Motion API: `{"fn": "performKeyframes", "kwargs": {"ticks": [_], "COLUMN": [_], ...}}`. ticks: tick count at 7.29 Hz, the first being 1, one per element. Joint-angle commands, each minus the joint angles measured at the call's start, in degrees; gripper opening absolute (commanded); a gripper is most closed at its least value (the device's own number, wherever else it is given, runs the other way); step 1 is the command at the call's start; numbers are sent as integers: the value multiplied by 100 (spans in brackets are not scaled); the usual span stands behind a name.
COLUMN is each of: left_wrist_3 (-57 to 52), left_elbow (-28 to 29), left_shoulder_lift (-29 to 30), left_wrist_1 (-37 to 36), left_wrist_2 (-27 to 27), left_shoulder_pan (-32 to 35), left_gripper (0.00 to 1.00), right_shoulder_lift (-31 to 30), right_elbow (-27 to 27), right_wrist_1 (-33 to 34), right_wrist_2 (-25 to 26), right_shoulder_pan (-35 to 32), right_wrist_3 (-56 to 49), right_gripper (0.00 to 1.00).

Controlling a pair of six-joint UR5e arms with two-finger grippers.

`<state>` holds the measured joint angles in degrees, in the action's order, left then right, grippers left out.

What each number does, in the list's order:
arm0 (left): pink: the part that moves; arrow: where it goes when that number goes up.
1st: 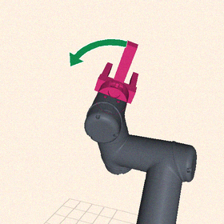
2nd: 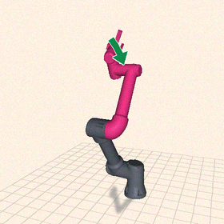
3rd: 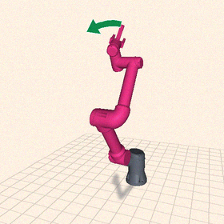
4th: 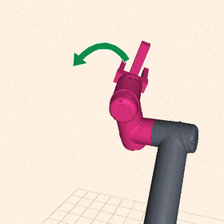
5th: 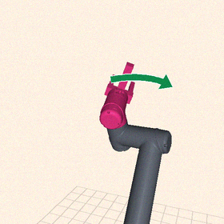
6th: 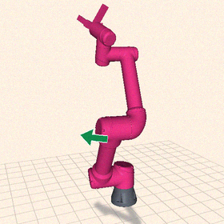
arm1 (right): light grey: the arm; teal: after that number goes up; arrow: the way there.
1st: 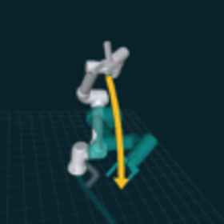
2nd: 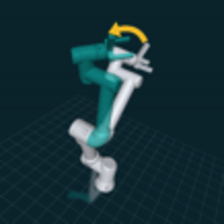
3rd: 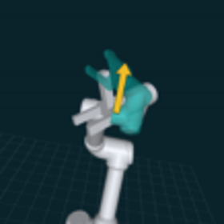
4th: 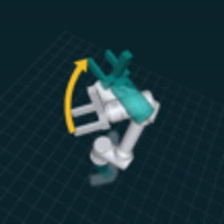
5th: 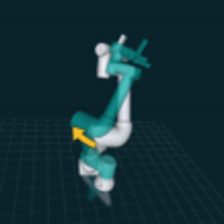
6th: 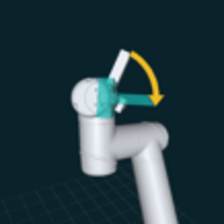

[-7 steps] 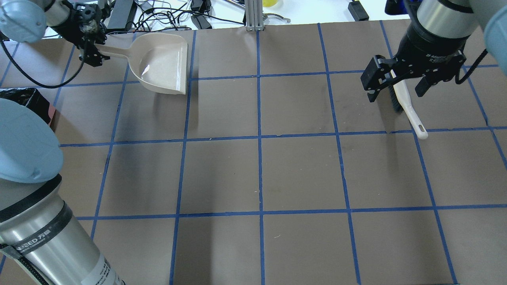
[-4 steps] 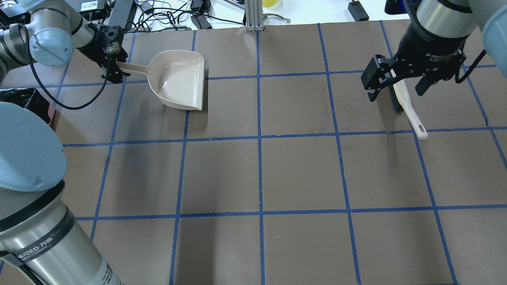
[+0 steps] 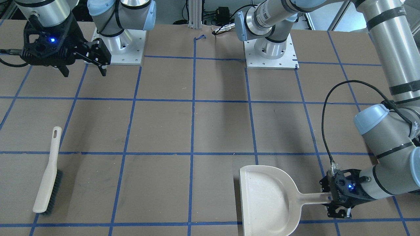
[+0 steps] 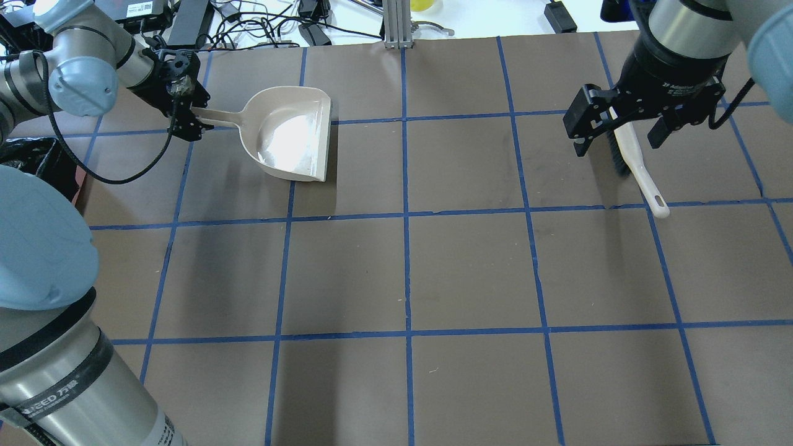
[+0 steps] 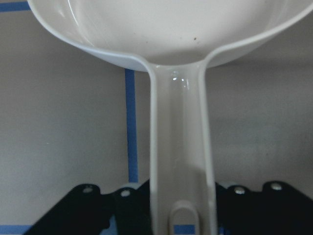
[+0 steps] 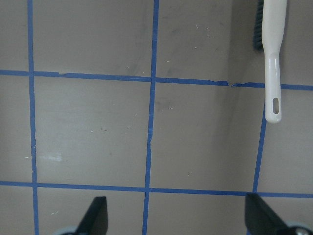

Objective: Sweep and dump trash into bin
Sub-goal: 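Lower the dustpan with the left gripper onto the table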

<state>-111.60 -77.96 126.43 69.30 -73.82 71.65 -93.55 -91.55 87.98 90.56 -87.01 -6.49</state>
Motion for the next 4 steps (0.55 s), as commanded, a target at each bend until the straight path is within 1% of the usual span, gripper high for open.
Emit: {"fn": "performKeyframes", "kwargs": {"ticks": [1, 3, 4], "left_wrist_3": [-37, 50, 77], "left_elbow": [-219, -385, -438], "left_shoulder_lift": [-22, -22, -5], "left_wrist_1": [-13, -13, -65], "left_wrist_2": [8, 8, 34], "left_shoulder_pan": [-63, -45, -37], "left_gripper": [0, 1, 70], "right_shoulder_lift": [4, 12, 4], "right_elbow": [-3, -3, -3], "right_wrist_1": [9, 9, 0], "right_wrist_2": [-47, 5, 32], "right_shoulder_pan": [0, 0, 0], "right_wrist_3": [16, -10, -28], "right_gripper": [100, 100, 100]}}
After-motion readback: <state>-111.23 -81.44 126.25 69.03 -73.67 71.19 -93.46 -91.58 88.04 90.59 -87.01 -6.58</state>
